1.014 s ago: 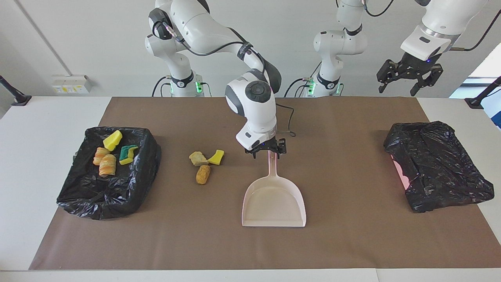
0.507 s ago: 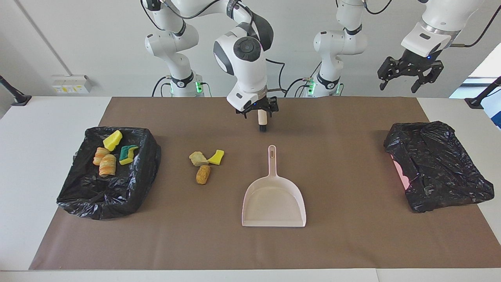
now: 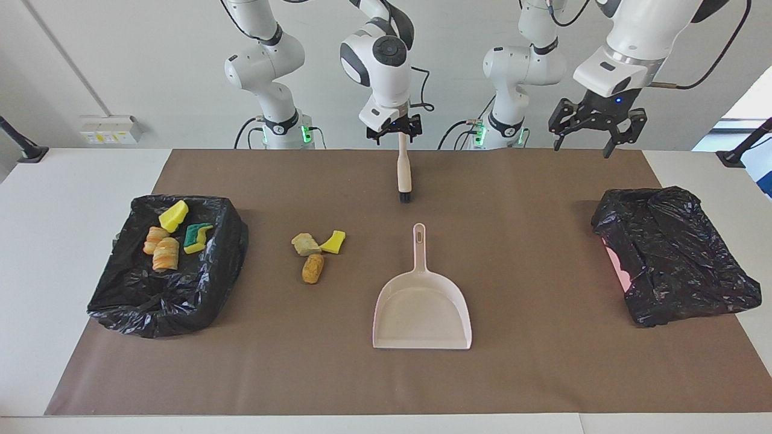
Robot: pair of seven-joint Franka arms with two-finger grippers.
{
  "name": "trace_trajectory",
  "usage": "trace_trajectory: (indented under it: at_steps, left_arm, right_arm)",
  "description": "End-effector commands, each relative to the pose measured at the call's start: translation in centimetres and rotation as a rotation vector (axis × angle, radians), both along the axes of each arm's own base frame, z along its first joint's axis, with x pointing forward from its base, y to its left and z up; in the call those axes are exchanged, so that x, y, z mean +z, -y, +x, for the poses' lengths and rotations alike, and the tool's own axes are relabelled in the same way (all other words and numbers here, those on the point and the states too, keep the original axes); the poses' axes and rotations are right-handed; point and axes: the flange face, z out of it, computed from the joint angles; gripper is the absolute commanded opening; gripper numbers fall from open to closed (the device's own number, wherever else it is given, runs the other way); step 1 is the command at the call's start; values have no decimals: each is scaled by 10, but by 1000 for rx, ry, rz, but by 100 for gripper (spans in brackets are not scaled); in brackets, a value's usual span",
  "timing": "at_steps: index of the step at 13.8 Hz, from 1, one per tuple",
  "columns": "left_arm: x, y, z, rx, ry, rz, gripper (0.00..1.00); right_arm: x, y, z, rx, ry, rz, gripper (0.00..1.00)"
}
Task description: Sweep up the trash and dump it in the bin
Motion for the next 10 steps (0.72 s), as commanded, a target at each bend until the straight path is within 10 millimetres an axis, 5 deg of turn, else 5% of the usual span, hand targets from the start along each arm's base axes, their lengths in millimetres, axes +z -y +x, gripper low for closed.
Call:
trace_trajectory:
  at_steps: [1,3,6,8,10]
  left_arm:
    - [-42,55,11,24,20,-4,100]
    - [-65,80,10,35,30,-13,100]
    - [-120,148,7,43,31,-25,100]
    - [-176,205,4,62,30,-20,100]
    - [-209,224,10,87,47,-31,100]
  right_arm:
    - [-29,-2,-24,-41,20,19,100]
    - [-50,-15,-33,-45,15,9,100]
    - [-68,-17,-46,-33,16,-3,100]
    - [-71,-23,-59,-37,-4,-1,100]
    - [-72,-23,-64,-54,-28,6,100]
